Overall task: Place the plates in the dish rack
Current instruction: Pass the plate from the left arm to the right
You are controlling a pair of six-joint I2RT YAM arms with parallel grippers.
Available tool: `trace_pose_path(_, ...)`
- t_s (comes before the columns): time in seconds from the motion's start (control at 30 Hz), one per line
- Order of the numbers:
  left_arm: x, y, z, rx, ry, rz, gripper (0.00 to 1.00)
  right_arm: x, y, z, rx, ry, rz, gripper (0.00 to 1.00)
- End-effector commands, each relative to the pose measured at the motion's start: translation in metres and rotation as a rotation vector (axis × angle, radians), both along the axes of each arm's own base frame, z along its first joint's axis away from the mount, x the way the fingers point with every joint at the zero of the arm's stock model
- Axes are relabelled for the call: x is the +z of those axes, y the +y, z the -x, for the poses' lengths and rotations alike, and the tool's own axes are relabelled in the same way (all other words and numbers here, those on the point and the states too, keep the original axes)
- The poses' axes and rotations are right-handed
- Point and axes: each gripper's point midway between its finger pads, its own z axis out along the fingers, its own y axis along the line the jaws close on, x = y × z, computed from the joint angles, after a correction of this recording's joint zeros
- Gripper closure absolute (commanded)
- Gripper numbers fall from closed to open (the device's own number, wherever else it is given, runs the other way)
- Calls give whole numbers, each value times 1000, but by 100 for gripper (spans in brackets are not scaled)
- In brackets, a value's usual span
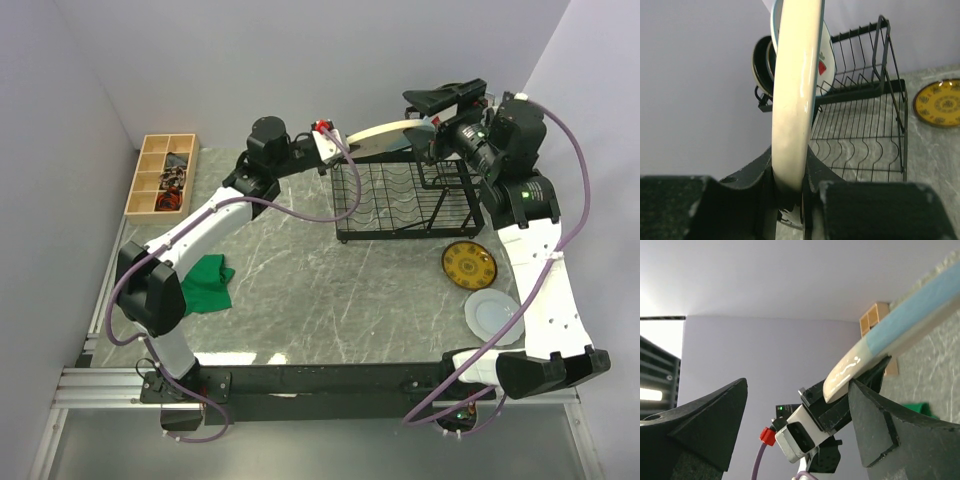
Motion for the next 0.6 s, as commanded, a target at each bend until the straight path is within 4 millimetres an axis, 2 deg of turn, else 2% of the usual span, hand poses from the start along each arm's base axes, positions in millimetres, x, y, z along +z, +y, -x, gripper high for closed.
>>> trace_pose_path(0.0, 108, 19, 27, 37, -285, 134, 99, -11, -1, 6, -37, 113, -51, 14)
trace_pose_path(0.2, 110, 15, 35, 15, -292, 135, 99, -31, -1, 3, -75, 227, -100, 14)
trace_pose_path(0.43, 108, 4, 45, -7, -285, 142, 99, -39, 6, -8, -102, 276, -147, 14)
trace_pose_path(0.5, 109, 3, 48, -11, -286, 150, 99, -46, 4, -11, -115, 287, -138, 21)
trace_pose_path(0.53, 109, 2, 48, -12, -286, 150, 99, -48, 5, -11, -112, 297, -139, 30)
trace_pose_path(0.57, 110, 2, 49, -14, -288, 153, 99, -47, 5, -10, -109, 296, -145, 32)
